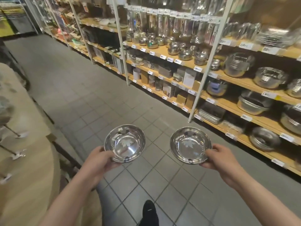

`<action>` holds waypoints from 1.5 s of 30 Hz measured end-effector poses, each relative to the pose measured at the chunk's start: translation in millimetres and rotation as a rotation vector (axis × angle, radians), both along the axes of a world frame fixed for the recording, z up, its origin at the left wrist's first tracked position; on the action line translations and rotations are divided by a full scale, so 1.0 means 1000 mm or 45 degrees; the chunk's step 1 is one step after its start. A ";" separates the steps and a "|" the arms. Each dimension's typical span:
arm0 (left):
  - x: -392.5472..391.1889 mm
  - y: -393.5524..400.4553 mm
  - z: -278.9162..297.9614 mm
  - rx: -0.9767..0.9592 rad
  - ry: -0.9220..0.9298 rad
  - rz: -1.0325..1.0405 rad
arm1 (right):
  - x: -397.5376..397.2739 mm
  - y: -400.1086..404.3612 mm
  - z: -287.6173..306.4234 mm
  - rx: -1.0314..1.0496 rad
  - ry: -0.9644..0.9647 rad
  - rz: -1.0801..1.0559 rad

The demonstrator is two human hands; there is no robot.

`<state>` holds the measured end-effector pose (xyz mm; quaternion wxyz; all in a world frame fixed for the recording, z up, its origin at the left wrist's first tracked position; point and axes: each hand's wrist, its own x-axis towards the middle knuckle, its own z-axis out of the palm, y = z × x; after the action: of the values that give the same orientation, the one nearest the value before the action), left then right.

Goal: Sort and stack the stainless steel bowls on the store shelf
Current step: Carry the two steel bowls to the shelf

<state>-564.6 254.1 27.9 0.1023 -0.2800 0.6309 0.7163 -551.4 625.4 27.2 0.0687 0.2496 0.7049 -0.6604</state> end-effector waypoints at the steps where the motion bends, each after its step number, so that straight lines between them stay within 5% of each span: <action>1: -0.022 -0.002 0.000 -0.003 -0.004 0.007 | -0.022 -0.002 -0.002 -0.011 -0.003 -0.017; 17: -0.320 -0.023 -0.002 -0.068 -0.083 0.021 | -0.314 -0.005 -0.007 -0.079 -0.030 -0.054; 28: -0.558 -0.042 0.011 -0.123 -0.015 0.150 | -0.587 0.020 0.009 -0.009 0.017 -0.010; 45: -0.917 -0.170 -0.017 -0.141 -0.065 0.147 | -0.936 -0.074 0.005 -0.028 -0.040 -0.078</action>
<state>-1481.6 84.0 11.4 0.0613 -0.3394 0.6494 0.6777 -1487.8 551.0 31.8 0.0622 0.2809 0.6884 -0.6659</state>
